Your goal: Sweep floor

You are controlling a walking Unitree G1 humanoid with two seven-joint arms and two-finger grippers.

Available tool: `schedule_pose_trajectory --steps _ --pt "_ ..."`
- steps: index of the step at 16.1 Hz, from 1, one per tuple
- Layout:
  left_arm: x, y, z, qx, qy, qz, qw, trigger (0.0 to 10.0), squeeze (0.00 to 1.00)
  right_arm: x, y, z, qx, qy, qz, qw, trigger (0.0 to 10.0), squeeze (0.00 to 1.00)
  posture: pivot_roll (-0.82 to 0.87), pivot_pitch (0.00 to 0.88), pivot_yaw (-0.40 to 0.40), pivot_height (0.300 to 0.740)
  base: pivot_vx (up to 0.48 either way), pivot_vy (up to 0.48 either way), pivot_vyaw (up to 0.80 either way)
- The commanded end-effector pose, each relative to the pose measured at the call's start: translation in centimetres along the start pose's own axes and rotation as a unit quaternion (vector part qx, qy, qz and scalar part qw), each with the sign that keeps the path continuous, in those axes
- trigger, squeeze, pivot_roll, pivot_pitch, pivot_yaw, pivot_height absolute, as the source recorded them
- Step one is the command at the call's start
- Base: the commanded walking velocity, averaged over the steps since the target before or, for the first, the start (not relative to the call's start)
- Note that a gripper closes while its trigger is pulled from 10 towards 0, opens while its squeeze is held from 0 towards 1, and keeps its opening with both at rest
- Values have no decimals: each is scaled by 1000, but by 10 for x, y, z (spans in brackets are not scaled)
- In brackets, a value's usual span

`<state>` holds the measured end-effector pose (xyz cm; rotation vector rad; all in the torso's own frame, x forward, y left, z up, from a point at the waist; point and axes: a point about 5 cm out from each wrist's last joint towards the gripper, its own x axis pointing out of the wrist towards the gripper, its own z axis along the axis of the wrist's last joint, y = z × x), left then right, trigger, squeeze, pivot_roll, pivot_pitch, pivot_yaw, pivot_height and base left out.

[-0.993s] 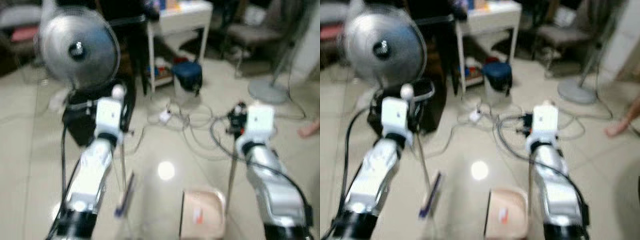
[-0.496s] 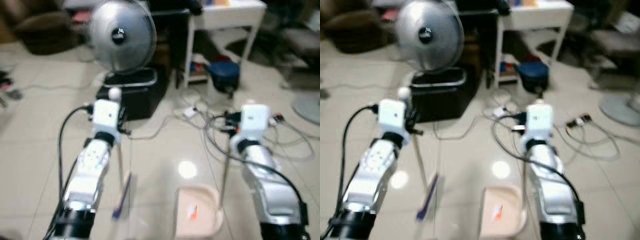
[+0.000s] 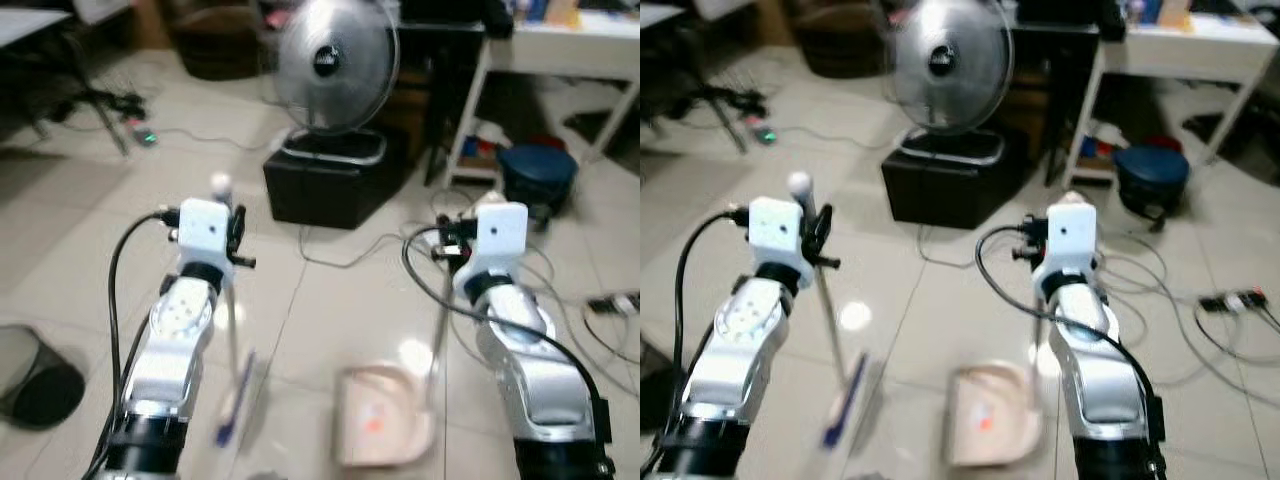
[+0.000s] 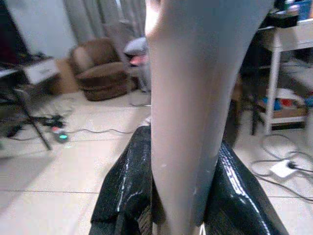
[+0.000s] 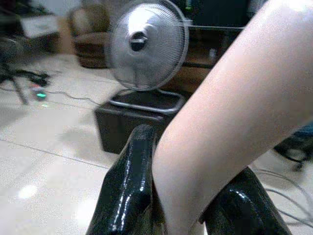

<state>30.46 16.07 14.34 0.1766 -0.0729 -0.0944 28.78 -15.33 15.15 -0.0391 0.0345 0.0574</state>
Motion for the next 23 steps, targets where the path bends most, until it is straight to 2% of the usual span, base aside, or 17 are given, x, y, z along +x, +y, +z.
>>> schedule_pose_trajectory --steps 1,8,18,20,23 --pt "3 -3 10 3 -20 -3 1000 10000 0 0 -5 7 -8 -18 -10 1000 10000 0 -139 36 76 740 0 -371 800" --pt "-2 7 7 5 -16 15 1000 10000 0 1 -5 8 -5 -23 -6 1000 10000 0 -136 44 74 740 0 -369 800" --pt "-5 11 8 2 -17 31 999 10000 0 3 -3 9 -3 -29 2 1000 10000 0 -129 49 68 740 0 -369 800" --pt "-5 15 9 -19 -19 47 999 10000 0 3 -3 9 -3 -29 2 1000 10000 0 -128 50 68 740 0 0 800" --pt "-5 19 9 -31 -14 61 998 10000 0 3 -8 6 22 -27 -12 999 10000 0 -125 50 66 740 0 0 0"
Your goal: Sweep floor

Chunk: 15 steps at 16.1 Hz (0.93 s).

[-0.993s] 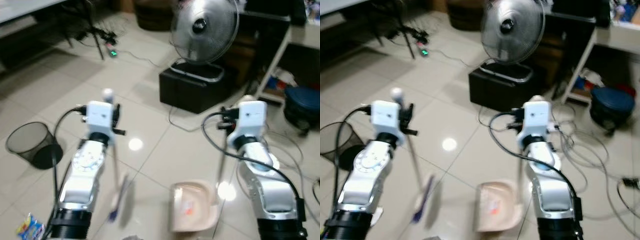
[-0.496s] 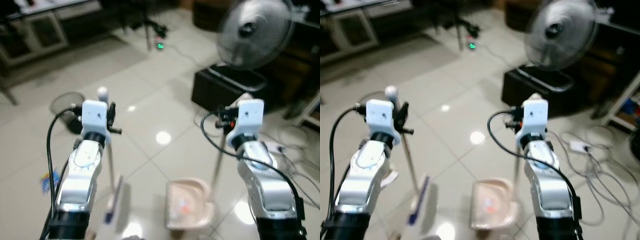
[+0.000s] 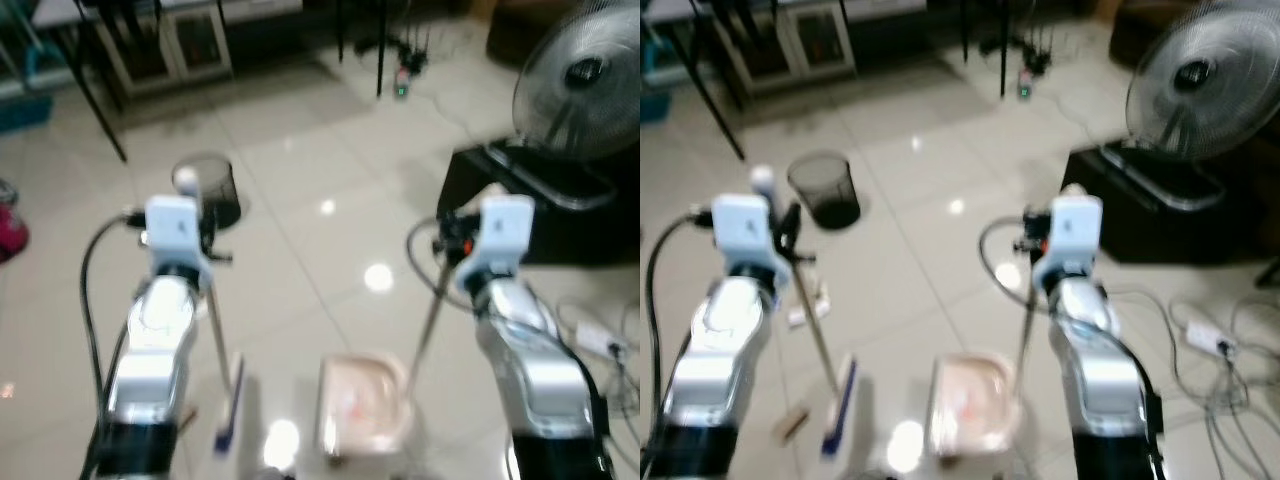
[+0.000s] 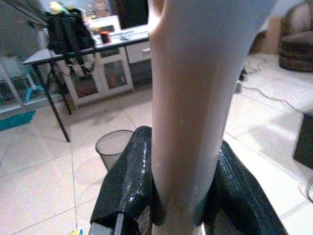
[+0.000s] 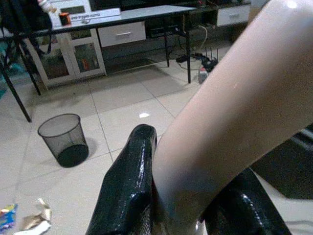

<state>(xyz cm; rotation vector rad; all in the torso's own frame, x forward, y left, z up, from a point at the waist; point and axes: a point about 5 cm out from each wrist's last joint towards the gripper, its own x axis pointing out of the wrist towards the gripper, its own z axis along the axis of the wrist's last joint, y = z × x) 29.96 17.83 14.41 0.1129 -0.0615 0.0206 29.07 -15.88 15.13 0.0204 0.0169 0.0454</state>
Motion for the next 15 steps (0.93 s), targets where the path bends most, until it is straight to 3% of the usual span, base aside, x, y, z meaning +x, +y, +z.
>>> schedule_pose_trajectory --steps 1,15 --pt "1 1 11 -3 -24 2 1000 10000 0 1 -2 6 -9 -17 -5 1000 10000 0 -124 50 66 740 0 0 0" --pt "0 -1 13 -1 -25 -8 1000 10000 0 0 1 2 -26 -17 -1 1000 10000 0 -118 33 75 740 0 464 0"
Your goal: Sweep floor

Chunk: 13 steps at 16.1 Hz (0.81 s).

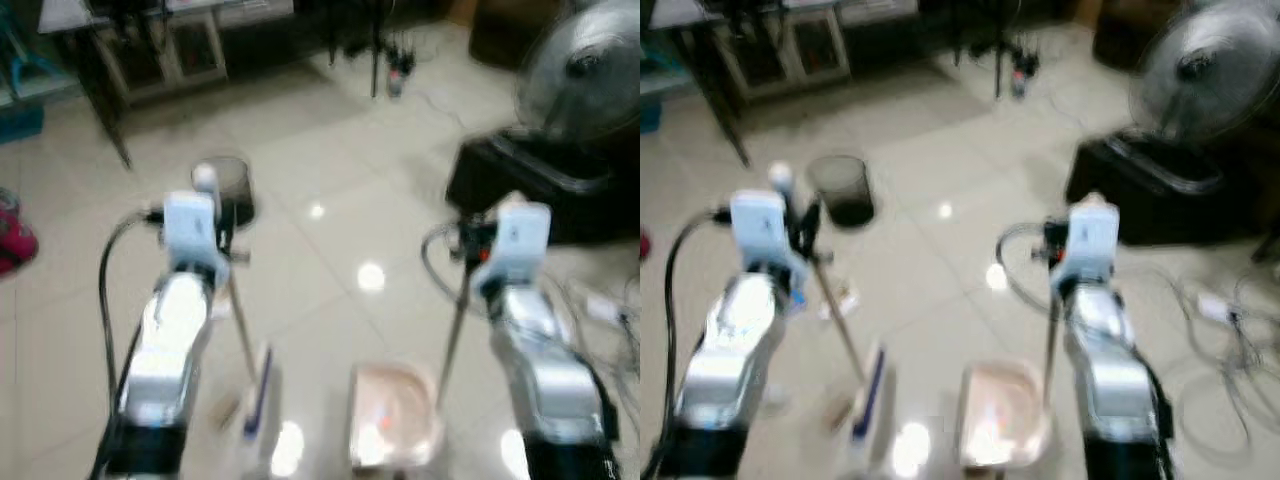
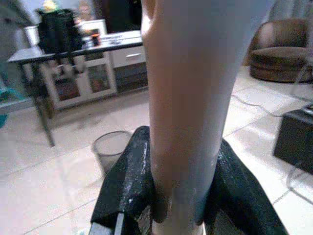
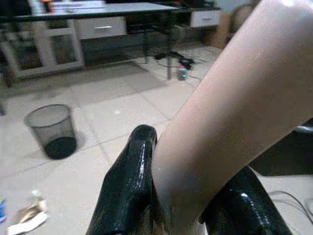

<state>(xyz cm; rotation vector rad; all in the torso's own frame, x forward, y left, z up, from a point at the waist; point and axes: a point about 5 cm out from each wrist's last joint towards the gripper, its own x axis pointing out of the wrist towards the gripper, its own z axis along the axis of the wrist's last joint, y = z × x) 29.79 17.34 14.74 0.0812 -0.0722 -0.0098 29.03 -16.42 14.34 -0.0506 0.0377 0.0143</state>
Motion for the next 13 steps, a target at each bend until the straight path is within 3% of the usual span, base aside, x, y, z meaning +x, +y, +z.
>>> schedule_pose_trajectory --steps 1,4,7,11,13 --pt "2 3 9 16 -18 5 1000 10000 0 0 6 11 4 -30 17 999 10000 0 -118 33 75 740 0 405 0" --pt "2 2 9 16 -18 3 1000 10000 0 1 8 11 -2 -33 20 999 10000 0 -114 31 76 740 0 360 533" --pt "2 2 12 44 -26 4 999 10000 0 2 7 11 5 -34 12 999 10000 0 -114 36 79 740 0 0 533" --pt "5 0 12 59 -24 9 998 10000 0 2 3 11 19 -35 2 999 10000 0 -119 44 87 740 0 -444 0" --pt "8 0 11 54 -13 8 998 10000 0 2 2 11 13 -36 -4 999 10000 0 -122 48 89 740 0 0 0"
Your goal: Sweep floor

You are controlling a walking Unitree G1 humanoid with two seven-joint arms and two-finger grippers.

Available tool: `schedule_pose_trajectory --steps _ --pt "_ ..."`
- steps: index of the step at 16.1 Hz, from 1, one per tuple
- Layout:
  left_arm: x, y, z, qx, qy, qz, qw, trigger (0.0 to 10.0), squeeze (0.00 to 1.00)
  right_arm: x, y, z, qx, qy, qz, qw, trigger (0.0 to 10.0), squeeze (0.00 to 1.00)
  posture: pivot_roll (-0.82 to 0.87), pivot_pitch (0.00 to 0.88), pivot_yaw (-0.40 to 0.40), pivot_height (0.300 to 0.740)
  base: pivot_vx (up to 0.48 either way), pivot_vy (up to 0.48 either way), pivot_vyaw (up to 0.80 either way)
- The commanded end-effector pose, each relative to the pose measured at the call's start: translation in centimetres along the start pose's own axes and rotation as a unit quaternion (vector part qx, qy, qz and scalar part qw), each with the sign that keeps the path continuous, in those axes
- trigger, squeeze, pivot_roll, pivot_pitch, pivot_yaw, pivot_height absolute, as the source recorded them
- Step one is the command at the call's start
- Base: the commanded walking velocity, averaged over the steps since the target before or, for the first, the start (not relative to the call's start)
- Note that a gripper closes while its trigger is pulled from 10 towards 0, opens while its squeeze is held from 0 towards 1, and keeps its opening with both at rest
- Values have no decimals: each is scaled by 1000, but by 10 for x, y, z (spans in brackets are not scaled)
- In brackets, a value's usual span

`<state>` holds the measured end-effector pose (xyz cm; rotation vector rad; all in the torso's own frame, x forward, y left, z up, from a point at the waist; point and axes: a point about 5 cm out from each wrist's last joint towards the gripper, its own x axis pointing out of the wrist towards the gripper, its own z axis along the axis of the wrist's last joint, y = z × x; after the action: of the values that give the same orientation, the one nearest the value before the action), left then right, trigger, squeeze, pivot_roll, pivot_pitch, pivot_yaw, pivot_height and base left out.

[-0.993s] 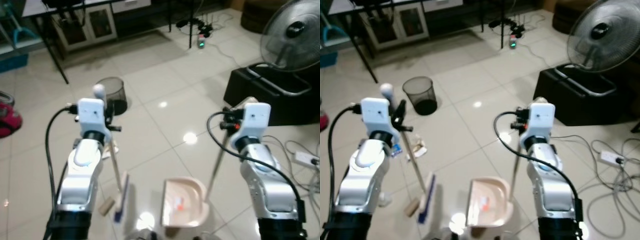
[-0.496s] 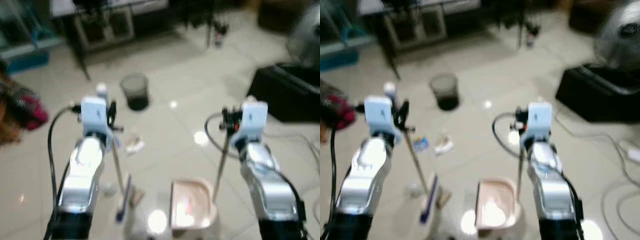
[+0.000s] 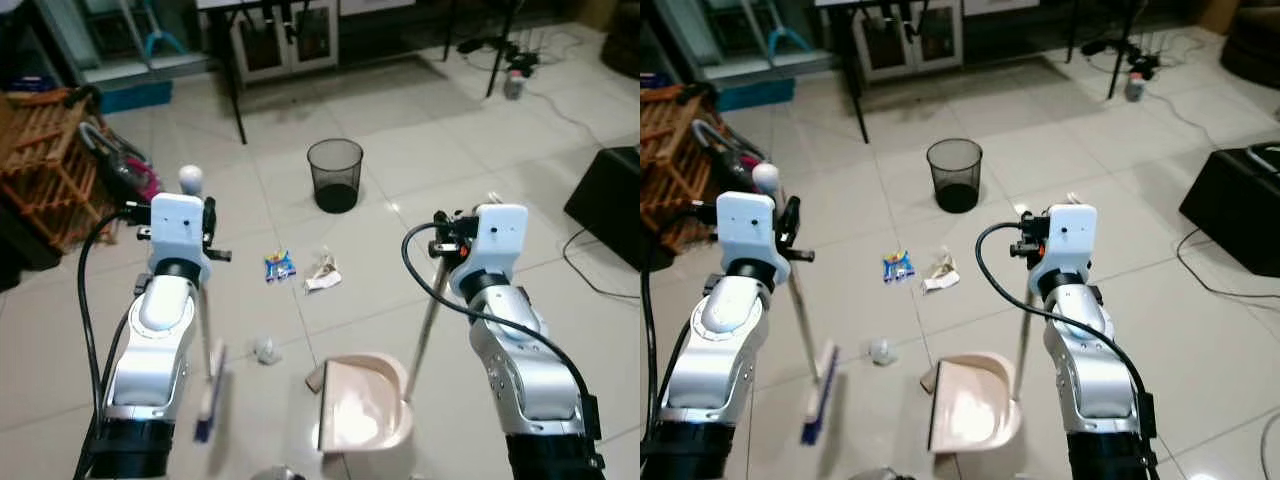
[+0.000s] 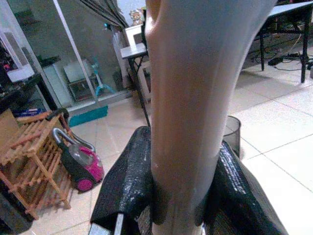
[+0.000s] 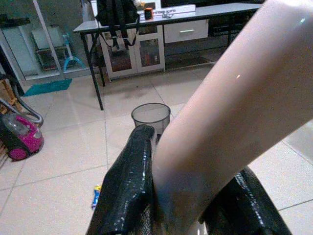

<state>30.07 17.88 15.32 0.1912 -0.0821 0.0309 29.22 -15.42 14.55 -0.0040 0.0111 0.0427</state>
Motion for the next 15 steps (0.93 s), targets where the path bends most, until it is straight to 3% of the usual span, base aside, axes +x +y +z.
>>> schedule_pose_trajectory --steps 1,9,15 --pt "5 -5 6 1 -7 -8 1000 10000 0 0 -9 9 -14 -22 -21 999 10000 0 -122 48 89 740 0 0 0" --pt "6 -5 5 8 -21 -13 1000 10000 0 7 -14 12 -52 -27 -44 997 10000 0 -127 64 86 740 0 0 0" --pt "5 -8 3 16 -22 -28 999 10000 0 8 -14 12 -65 -28 -44 996 10000 0 -128 67 82 740 374 0 0"
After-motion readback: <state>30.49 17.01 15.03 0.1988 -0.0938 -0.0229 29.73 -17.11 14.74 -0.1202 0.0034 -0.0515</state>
